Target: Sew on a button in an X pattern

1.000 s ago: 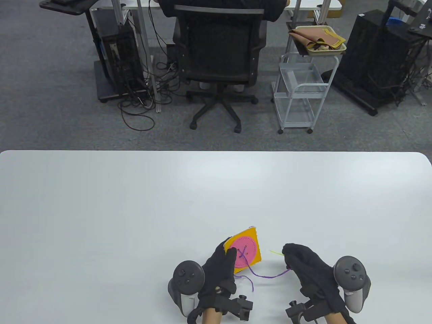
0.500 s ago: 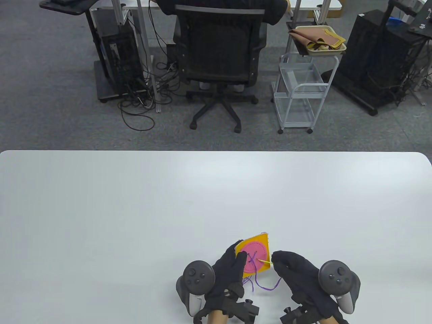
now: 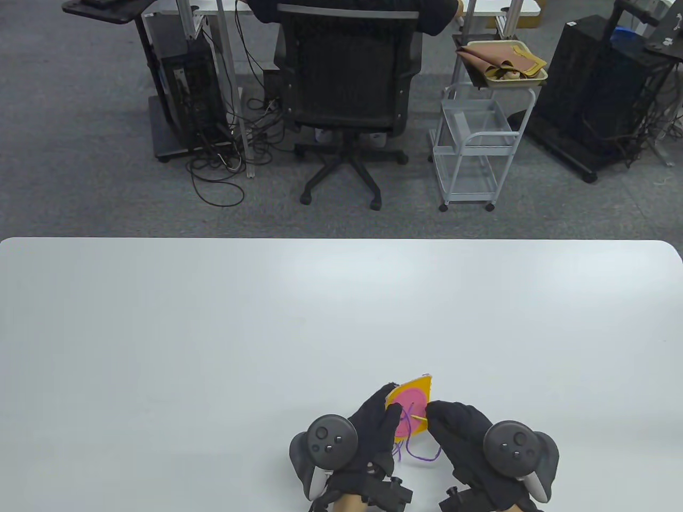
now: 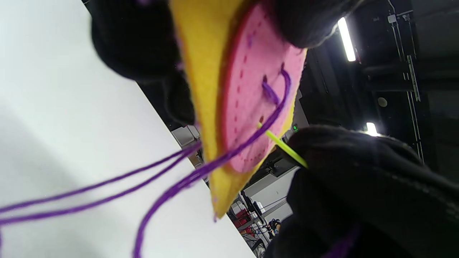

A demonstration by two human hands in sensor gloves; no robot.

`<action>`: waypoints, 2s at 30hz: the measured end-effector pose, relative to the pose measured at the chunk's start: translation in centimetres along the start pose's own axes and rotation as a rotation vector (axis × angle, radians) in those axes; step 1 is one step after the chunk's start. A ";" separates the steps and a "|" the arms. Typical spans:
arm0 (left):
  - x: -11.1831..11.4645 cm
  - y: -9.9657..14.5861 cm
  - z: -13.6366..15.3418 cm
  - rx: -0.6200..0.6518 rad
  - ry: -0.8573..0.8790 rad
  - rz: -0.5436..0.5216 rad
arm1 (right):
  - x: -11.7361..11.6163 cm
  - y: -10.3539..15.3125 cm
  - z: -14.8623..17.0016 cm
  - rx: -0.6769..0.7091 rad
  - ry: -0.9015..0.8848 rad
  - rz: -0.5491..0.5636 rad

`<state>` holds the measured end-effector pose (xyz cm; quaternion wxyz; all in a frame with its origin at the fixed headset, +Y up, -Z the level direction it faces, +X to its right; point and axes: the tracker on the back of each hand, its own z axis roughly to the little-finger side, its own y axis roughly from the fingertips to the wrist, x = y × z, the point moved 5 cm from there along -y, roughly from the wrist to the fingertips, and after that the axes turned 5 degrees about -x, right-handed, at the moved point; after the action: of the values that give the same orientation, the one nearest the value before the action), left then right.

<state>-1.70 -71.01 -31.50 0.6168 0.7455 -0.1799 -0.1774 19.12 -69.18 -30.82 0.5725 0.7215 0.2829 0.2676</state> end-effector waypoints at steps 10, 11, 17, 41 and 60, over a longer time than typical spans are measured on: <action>1.1 0.1 -0.6 0.021 0.030 0.066 | -0.5 0.1 -0.1 0.010 0.038 -0.005; 1.2 0.1 -0.6 0.023 0.035 0.080 | -0.5 0.1 -0.1 0.011 0.041 -0.005; 1.5 0.0 -0.3 0.014 0.111 0.125 | -0.4 0.1 -0.1 0.019 0.047 0.008; 1.2 -0.4 2.8 -0.143 0.695 0.230 | 1.9 -0.9 3.2 -0.054 -0.457 -0.048; 4.3 0.1 3.4 -0.263 0.814 0.428 | -2.4 -1.8 4.9 -0.179 -0.655 -0.372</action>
<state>0.35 -76.02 -32.23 0.7489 0.6162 -0.0492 0.2390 20.68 -73.86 -33.72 0.7319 0.6524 0.1867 -0.0618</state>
